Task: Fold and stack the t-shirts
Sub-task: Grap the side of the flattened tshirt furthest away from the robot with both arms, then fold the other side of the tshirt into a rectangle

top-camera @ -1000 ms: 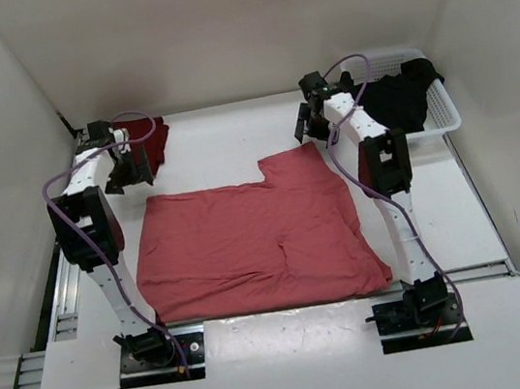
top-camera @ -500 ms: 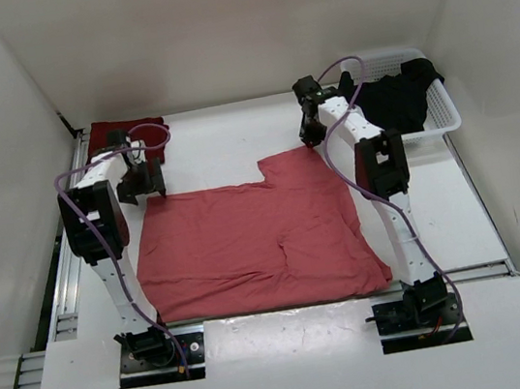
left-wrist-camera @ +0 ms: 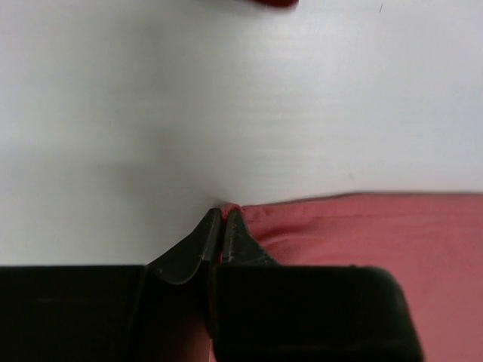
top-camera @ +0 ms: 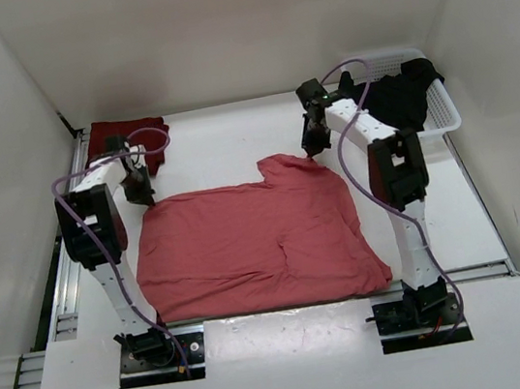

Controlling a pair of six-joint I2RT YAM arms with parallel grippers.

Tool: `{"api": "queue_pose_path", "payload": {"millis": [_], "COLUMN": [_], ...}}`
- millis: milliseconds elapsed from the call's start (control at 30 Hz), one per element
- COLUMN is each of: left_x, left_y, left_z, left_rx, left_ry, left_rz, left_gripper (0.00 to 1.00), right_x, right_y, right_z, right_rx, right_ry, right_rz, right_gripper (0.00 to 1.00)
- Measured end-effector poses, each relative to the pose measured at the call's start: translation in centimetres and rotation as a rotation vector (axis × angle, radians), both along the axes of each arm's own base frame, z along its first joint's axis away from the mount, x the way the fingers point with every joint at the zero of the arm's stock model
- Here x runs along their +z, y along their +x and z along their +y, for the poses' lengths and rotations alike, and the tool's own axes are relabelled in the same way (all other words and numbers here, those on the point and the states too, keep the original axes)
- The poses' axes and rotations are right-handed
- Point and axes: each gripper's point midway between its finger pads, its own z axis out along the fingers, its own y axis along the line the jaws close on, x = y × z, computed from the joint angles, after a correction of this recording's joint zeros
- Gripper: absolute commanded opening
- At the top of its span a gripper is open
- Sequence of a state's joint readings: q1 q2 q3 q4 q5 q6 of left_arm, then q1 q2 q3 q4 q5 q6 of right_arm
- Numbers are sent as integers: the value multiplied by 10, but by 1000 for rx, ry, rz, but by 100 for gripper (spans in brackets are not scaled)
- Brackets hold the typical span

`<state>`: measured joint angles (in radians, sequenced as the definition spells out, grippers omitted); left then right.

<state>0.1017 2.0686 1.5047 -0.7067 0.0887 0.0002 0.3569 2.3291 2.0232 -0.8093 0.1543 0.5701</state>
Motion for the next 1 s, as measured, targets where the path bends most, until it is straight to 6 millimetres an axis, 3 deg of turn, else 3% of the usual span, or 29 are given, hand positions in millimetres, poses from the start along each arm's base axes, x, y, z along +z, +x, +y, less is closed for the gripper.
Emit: {"api": "queue_pose_path", "payload": {"millis": [133, 300, 367, 433, 533, 600, 700, 800, 1000], "left_x": [9, 60, 77, 79, 61, 46, 33, 32, 34], "left_y": [-16, -33, -54, -83, -128, -156, -186, -195, -190], "left_z": [-1, -4, -8, -9, -1, 10, 21, 24, 29], "left_rx": [0, -3, -10, -12, 9, 41, 74, 84, 95], "left_ry": [1, 49, 79, 111, 161, 191, 223, 248, 276], "left_rz": [11, -103, -146, -155, -98, -47, 0, 2, -24], "left_gripper": [10, 10, 10, 10, 10, 10, 10, 10, 10], "right_x": [43, 100, 110, 107, 86, 76, 65, 56, 44], "right_y": [-33, -92, -119, -154, -212, -242, -273, -289, -307], "right_z": [-7, -23, -29, -37, -51, -58, -63, -62, -65], "right_rx": [27, 53, 59, 61, 62, 63, 70, 74, 48], "right_ry": [35, 82, 97, 105, 105, 104, 111, 118, 131], "right_rz": [-39, -125, -151, -142, -91, -67, -57, -41, -25], "right_gripper": [0, 0, 0, 0, 0, 0, 0, 0, 0]}}
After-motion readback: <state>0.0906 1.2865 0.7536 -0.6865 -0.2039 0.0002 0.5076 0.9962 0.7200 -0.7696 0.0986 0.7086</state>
